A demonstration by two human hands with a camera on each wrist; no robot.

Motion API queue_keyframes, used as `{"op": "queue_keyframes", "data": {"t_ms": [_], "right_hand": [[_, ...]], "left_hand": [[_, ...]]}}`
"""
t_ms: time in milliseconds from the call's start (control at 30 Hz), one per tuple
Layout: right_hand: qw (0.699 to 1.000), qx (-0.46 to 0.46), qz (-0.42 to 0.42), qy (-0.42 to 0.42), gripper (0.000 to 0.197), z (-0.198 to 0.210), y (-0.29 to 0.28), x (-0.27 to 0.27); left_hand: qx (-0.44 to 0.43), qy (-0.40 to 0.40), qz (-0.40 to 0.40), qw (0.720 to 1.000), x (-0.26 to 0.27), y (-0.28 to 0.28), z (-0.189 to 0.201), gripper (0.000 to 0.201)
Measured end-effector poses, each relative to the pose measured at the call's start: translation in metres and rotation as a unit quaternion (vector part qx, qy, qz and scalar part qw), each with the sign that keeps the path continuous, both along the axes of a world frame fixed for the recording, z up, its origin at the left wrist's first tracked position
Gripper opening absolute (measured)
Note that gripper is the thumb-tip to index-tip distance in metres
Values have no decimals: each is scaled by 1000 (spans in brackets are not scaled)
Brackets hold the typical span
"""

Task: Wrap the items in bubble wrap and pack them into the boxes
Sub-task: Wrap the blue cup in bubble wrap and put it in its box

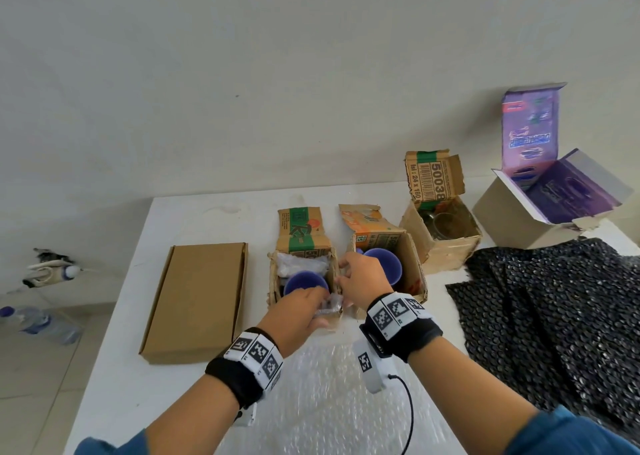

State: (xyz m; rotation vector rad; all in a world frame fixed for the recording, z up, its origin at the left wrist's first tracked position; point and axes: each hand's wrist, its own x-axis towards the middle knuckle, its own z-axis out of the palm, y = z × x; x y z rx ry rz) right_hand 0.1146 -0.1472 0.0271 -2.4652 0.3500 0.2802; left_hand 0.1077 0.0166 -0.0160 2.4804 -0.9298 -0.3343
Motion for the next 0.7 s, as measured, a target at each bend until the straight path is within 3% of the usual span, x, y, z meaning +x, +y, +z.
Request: {"op": "queue_keyframes", "data": {"t_ms": [167, 367, 500, 700], "right_hand": [[1000, -24, 19, 5, 24, 5, 1, -1], [999, -32, 26, 12, 21, 10, 3, -4], [1000, -22, 21, 0, 22, 10, 3, -7], [999, -37, 31, -6, 23, 9, 4, -8]], "left_hand": [[38, -81, -34, 995, -3, -5, -4, 29], [83, -65, -38, 994, -3, -7, -13, 33], [12, -37, 38, 999, -12, -7, -19, 36], [59, -102, 22, 993, -13, -10, -23, 38]]}}
